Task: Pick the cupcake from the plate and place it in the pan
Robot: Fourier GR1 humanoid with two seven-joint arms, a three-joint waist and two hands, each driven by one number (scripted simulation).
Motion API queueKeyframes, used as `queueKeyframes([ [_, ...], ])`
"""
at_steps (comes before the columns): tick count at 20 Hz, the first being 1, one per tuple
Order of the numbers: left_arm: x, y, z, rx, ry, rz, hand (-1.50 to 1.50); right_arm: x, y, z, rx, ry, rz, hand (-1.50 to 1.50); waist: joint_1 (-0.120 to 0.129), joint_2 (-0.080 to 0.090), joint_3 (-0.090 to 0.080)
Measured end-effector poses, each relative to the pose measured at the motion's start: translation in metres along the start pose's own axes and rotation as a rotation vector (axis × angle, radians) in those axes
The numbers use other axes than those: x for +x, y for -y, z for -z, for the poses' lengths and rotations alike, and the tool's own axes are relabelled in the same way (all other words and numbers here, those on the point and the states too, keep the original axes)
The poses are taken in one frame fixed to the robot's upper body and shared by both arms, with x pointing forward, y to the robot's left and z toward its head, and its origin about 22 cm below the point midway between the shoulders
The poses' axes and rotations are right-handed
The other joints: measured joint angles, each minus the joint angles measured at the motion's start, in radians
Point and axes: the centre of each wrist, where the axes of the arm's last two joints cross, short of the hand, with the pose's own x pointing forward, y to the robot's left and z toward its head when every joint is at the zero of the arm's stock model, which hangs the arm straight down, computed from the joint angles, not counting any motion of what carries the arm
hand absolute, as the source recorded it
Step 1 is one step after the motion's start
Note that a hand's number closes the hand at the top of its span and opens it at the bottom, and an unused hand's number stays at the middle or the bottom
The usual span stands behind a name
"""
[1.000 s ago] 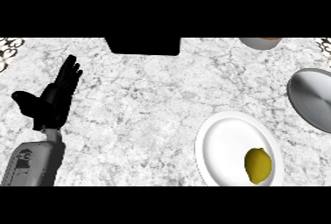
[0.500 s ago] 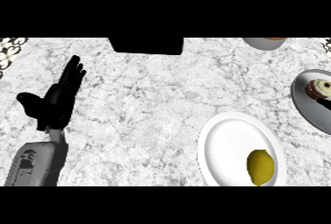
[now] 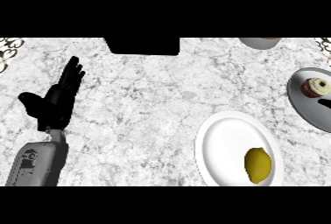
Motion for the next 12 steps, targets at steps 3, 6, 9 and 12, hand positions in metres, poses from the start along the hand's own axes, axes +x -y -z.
queueKeyframes([
  [3, -0.005, -0.003, -0.005, 0.009, -0.010, 0.002, 0.00, -0.007, 0.015, -0.003, -0.044, 0.020, 0.104, -1.50, -0.010, -0.006, -0.002],
  [6, -0.005, -0.011, -0.004, 0.024, -0.011, 0.006, 0.00, -0.023, 0.036, -0.015, -0.023, 0.026, 0.203, -1.50, -0.026, -0.013, -0.004],
  [9, -0.008, -0.019, -0.008, 0.034, -0.020, 0.006, 0.00, -0.041, 0.056, -0.030, 0.013, 0.045, 0.292, -1.50, -0.037, -0.018, -0.005],
  [12, -0.007, -0.019, -0.012, 0.043, -0.019, 0.014, 0.00, -0.055, 0.077, -0.045, 0.041, 0.081, 0.355, -1.50, -0.046, -0.023, -0.006],
])
